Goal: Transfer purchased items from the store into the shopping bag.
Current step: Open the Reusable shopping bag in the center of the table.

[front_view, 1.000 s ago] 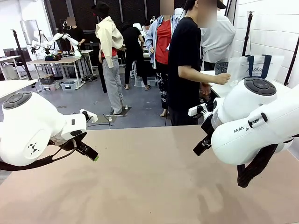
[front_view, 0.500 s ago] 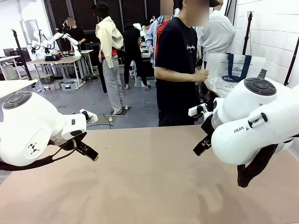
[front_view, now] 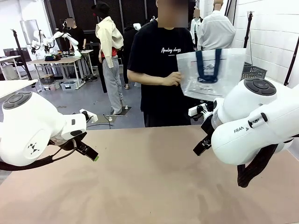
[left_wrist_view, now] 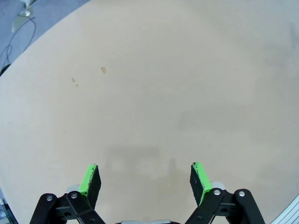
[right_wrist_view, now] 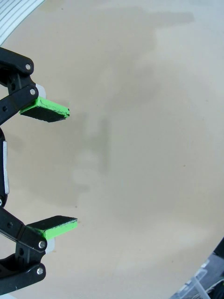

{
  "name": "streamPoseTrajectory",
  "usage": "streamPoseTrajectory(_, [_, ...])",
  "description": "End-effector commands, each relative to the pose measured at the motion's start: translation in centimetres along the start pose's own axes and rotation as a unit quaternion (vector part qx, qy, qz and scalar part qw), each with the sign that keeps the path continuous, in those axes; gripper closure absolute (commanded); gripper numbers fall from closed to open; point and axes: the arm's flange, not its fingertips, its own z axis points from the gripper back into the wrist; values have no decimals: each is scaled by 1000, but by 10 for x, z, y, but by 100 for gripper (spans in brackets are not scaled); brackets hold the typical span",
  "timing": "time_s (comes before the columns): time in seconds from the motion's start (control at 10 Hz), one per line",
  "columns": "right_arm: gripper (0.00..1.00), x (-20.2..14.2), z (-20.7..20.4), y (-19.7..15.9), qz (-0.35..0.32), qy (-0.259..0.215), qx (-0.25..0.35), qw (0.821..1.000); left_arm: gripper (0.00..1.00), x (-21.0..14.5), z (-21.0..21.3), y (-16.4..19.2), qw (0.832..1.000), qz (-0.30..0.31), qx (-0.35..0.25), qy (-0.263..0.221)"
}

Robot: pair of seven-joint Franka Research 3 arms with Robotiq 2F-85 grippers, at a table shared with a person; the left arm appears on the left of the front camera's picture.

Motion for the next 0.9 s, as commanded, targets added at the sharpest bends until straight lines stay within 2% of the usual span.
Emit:
streamPoseTrajectory(0.0, [0, 0, 0, 0, 0, 0, 0, 1000, 0, 0, 0, 1, 1000, 2, 0, 0])
streamPoseTrajectory(0.8, [0, 0, 0, 0, 0, 0, 0, 1000, 0, 0, 0, 1, 1000, 2, 0, 0])
